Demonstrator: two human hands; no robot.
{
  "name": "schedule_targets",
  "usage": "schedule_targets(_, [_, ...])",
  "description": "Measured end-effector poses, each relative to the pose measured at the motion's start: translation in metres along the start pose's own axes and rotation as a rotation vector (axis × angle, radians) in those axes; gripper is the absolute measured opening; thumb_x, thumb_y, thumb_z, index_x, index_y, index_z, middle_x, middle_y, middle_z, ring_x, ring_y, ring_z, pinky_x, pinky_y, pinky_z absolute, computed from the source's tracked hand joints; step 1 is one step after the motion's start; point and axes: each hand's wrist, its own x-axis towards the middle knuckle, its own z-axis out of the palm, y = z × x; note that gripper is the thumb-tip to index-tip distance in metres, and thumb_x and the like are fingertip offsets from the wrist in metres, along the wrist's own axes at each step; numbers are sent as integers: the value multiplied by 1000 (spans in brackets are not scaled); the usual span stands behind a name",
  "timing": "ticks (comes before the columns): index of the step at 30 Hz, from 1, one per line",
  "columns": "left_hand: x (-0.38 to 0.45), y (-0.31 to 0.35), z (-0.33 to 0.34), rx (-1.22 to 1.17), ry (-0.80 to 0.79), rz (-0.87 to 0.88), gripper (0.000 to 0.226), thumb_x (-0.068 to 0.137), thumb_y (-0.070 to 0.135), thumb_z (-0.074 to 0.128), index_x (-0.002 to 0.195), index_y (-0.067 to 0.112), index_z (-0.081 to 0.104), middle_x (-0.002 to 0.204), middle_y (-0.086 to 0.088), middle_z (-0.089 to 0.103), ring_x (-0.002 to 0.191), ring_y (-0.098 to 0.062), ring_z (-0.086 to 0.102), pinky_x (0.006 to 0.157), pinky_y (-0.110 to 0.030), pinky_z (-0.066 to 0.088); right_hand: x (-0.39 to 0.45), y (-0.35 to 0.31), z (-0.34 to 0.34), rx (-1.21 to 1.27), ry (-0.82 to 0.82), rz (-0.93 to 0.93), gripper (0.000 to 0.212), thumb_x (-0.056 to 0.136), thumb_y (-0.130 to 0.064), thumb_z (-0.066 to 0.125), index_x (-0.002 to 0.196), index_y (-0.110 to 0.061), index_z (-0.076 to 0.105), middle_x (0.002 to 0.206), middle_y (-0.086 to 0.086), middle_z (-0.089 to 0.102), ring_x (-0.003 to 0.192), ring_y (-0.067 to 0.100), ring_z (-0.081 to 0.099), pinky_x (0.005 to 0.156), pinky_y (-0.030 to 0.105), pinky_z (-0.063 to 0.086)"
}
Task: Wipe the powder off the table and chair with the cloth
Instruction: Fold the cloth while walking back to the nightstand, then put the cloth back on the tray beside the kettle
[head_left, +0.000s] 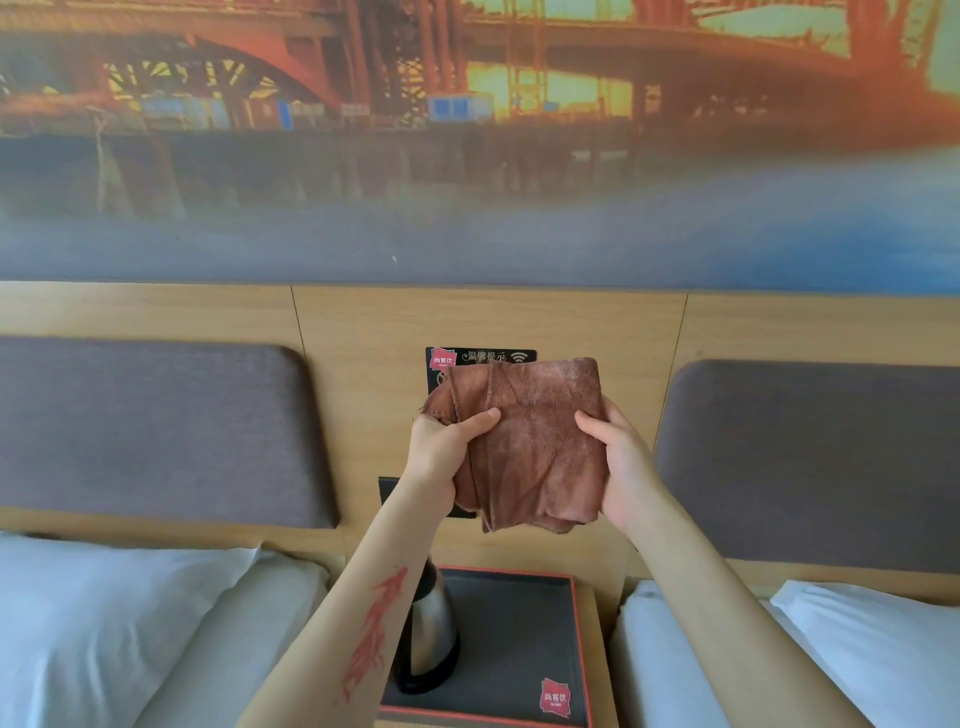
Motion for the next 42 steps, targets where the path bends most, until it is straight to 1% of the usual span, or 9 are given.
schedule_targets(4, [19, -12, -8, 51, -10, -32, 32, 72, 6, 77, 101, 9, 64, 101, -11, 68, 90, -29, 66, 79, -41, 55, 12, 19, -6, 8, 44, 40, 25, 90, -5, 49, 99, -25, 60, 99, 6, 66, 92, 22, 63, 73, 36, 50])
schedule_targets(8, [38, -43, -13, 100, -25, -90, 20, 72, 4, 76, 89, 8, 65, 83, -5, 67, 76, -21, 65, 67, -31, 54, 24, 51, -22, 1, 116, 96, 24, 90, -4, 48, 101, -23, 59, 97, 5, 66, 90, 21, 63, 72, 35, 50])
schedule_targets(13, [60, -110, -24, 162, 27, -212, 20, 72, 4, 76, 89, 9, 67, 86, -6, 68, 84, -27, 67, 80, -40, 55, 44, 106, -56, -61, 201, 194, 26, 91, -6, 47, 108, -23, 58, 100, 4, 65, 92, 20, 62, 74, 34, 50])
schedule_targets(18, [79, -195, -39, 277, 50, -216, 24, 76, 3, 73, 94, 12, 61, 84, 1, 63, 87, -22, 62, 80, -33, 51, 56, 180, -95, -114, 231, 340, 23, 94, -12, 45, 104, -31, 55, 105, 3, 64, 95, 20, 62, 77, 35, 51])
schedule_targets(23, [84, -279, -63, 392, 87, -295, 27, 75, 3, 72, 89, 24, 63, 93, -4, 68, 97, -27, 65, 92, -44, 51, 61, 256, -134, -185, 249, 440, 29, 96, -13, 43, 95, -39, 55, 106, -2, 63, 102, 20, 60, 96, 40, 46])
schedule_targets(28, [101, -357, -85, 458, 92, -325, 30, 76, 2, 70, 97, 21, 60, 89, 3, 65, 95, -22, 62, 92, -36, 49, 69, 330, -166, -264, 300, 502, 27, 96, -14, 44, 98, -39, 56, 100, -8, 66, 91, 9, 62, 75, 30, 50])
schedule_targets(33, [118, -415, -90, 544, 69, -362, 28, 78, 6, 70, 103, 17, 63, 90, 2, 63, 92, -20, 59, 84, -29, 46, 79, 373, -192, -444, 331, 514, 29, 97, -18, 42, 121, -33, 47, 112, -10, 59, 94, 2, 55, 94, 30, 42])
schedule_targets(39, [128, -453, -86, 606, 53, -405, 41, 77, 4, 70, 116, 8, 60, 91, 2, 62, 86, -14, 57, 70, -19, 42, 85, 395, -212, -777, 285, 485, 39, 99, -19, 35, 138, -22, 35, 111, -14, 43, 114, 13, 46, 85, 13, 27])
schedule_targets(42, [128, -464, -88, 657, 53, -424, 42, 76, 5, 71, 116, 10, 60, 89, 2, 62, 87, -16, 58, 69, -20, 41, 85, 408, -221, -967, 259, 417, 33, 98, -15, 37, 130, -15, 44, 102, -5, 54, 88, 12, 50, 63, 6, 31])
